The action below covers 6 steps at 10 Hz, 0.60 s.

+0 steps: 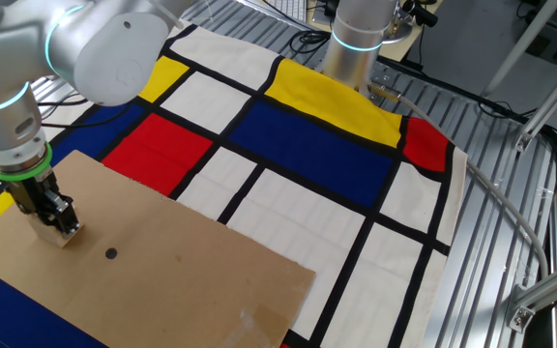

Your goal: Hold a small block with the gripper and sweep it from left to right on the table

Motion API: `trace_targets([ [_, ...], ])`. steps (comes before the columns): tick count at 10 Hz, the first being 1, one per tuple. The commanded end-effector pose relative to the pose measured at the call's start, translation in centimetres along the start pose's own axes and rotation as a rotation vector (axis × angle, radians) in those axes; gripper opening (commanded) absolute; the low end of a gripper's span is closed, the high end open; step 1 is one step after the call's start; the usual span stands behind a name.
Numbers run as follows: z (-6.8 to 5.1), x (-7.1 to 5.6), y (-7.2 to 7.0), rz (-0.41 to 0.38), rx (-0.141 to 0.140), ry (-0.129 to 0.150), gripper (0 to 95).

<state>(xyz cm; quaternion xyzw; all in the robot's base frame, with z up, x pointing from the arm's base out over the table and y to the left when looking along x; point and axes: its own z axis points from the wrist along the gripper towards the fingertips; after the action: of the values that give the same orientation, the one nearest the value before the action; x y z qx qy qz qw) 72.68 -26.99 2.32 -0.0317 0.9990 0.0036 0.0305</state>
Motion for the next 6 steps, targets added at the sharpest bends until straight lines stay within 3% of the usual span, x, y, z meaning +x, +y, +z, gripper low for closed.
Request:
trace_targets([
  [1,-0.06,0.14,0.07,-0.001,-0.001,0.001,0.0],
  [6,-0.02,0.14,0.08,-0.004,0.010,0.001,0.0],
])
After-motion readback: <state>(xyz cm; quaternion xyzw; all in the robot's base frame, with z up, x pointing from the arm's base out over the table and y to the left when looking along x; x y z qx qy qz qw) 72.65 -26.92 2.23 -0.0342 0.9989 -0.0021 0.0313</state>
